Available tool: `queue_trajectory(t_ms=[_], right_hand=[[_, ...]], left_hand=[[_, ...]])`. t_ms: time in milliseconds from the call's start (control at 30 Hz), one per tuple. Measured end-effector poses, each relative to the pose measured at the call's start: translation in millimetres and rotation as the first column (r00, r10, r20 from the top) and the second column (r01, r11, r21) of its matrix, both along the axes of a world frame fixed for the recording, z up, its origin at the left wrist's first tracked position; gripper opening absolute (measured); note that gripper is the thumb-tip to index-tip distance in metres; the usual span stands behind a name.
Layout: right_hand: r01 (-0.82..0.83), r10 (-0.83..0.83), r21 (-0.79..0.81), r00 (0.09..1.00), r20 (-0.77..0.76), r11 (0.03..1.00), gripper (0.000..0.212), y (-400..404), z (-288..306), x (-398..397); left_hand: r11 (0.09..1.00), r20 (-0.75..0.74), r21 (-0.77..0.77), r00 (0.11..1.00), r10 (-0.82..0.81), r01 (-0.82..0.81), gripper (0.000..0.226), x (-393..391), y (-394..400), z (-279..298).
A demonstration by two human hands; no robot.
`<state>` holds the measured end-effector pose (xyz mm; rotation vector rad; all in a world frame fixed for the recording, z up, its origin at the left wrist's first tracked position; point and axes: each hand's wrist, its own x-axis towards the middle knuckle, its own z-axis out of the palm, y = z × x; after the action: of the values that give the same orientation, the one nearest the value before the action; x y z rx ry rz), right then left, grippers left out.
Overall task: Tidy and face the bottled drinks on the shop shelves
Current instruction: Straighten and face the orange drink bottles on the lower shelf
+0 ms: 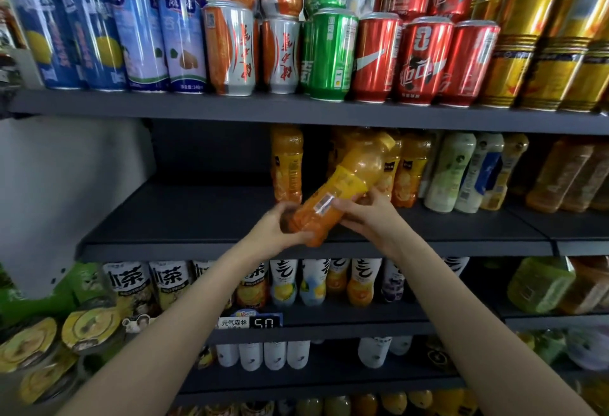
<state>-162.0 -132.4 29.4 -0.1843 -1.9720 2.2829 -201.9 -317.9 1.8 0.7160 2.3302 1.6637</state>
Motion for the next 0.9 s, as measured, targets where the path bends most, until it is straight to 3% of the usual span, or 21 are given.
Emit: queue_trajectory(t_ms=[100, 300, 400, 533, 700, 900], right_hand=[[0.067, -0.069, 0.058, 0.997, 0.028, 0.996, 0.057, -10, -4, -3], [0.17, -0.163, 0.085, 0.983, -0.089, 0.982, 0.05, -22, -11, -13], [0.204, -0.151, 0.326, 0.972, -0.181, 0.923, 0.056, -20, -16, -15], [0.379, -0.215, 0.592, 0.919, -0.33, 0.712, 0.069, -22, -14, -22], [0.427, -0.308, 0.706, 0.903, -0.3, 0.565, 0.064, -16, -6, -63], [0.434, -0.333, 0.745, 0.895, -0.295, 0.507, 0.056, -16, -10, -92]], left_hand=[[0.988, -0.227, -0.045, 0.965, 0.135, -0.149, 0.059, -7, 0, -11], [0.96, -0.347, -0.045, 0.906, 0.243, -0.275, 0.059, -16, -1, -17], [0.964, -0.308, -0.113, 0.931, 0.195, -0.239, 0.048, -24, -1, -13], [0.972, -0.232, 0.013, 0.945, 0.232, -0.236, 0.031, -37, -1, -8], [0.95, -0.231, 0.04, 0.922, 0.312, -0.311, 0.034, -54, 5, -6], [0.896, -0.211, 0.026, 0.874, 0.438, -0.443, 0.048, -84, 24, -10]])
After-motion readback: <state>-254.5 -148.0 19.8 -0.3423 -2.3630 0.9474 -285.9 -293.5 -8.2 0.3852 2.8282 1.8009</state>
